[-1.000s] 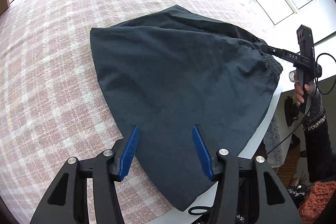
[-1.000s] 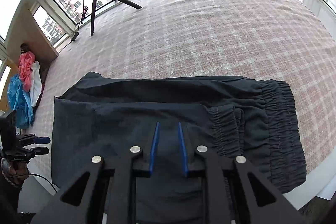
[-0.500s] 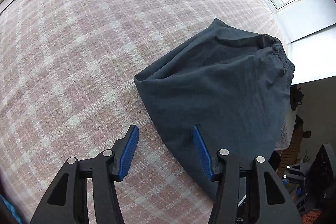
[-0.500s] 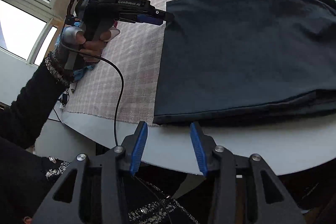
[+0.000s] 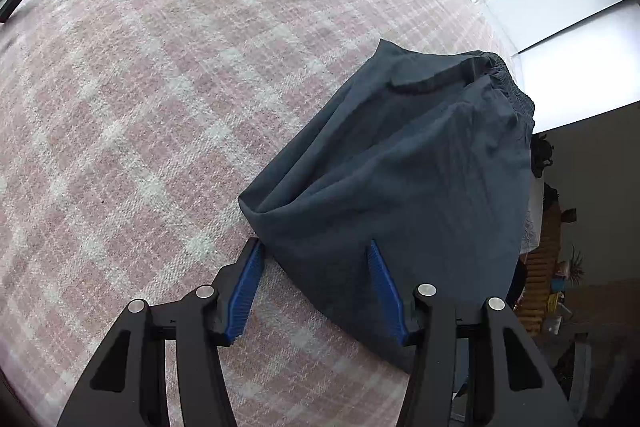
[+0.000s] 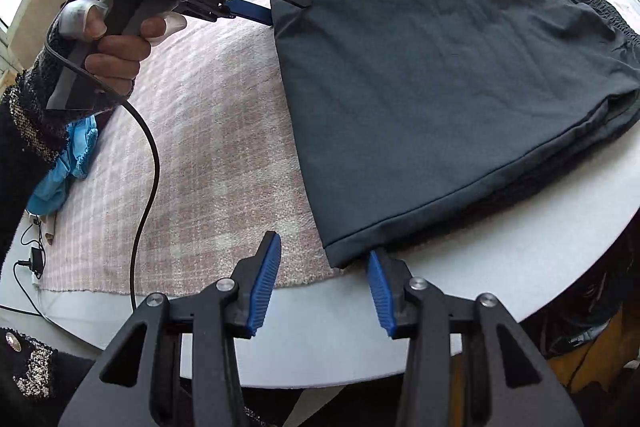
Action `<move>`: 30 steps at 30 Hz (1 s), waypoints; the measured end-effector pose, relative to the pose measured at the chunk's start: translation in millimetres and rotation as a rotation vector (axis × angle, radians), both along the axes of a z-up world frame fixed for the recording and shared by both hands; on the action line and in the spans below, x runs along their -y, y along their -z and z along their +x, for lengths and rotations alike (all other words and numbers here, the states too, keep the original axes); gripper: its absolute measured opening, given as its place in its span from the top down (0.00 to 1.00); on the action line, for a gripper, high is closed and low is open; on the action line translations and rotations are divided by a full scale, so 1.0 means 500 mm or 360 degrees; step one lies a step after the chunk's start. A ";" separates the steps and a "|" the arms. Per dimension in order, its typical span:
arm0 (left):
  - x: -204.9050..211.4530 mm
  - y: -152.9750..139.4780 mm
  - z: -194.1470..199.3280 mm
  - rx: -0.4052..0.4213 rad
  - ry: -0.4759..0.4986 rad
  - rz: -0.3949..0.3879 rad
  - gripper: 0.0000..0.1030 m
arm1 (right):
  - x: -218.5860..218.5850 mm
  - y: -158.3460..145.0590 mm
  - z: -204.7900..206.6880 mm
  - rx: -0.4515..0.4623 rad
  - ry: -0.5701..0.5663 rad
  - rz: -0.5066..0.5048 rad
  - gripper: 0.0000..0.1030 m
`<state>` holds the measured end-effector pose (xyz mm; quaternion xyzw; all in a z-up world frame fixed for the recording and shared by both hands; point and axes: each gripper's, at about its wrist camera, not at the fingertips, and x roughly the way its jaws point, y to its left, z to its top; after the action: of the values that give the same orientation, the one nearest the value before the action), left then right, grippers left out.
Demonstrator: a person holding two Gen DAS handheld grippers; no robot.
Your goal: Fold clothes
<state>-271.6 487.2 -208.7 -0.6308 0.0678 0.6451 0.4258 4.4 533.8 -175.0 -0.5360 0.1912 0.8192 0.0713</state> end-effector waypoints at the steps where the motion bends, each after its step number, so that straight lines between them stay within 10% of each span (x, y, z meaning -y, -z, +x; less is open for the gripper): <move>1: -0.001 0.000 -0.003 0.0006 0.0001 0.0014 0.51 | 0.005 0.001 -0.003 -0.0004 0.0005 0.0021 0.59; 6: 0.010 0.001 -0.017 0.0036 -0.0068 0.0048 0.92 | -0.011 0.004 0.001 0.0003 0.0083 0.0019 0.89; 16: -0.036 -0.191 -0.022 0.0000 -0.0067 0.0401 0.96 | -0.101 -0.162 0.039 -0.0316 0.0105 -0.0054 0.93; 23: -0.277 -0.353 -0.007 -0.0162 0.0087 0.0562 0.96 | -0.294 -0.282 0.073 -0.0577 0.0231 -0.0112 0.93; 30: -0.644 -0.364 0.040 -0.0245 0.0249 0.0496 0.96 | -0.587 -0.289 0.128 -0.0666 0.0491 -0.0188 0.93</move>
<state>-251.5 809.2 -26.7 -0.4989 0.0483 0.6592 0.5606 68.4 827.0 -30.3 -0.3225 0.3288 0.8791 0.1228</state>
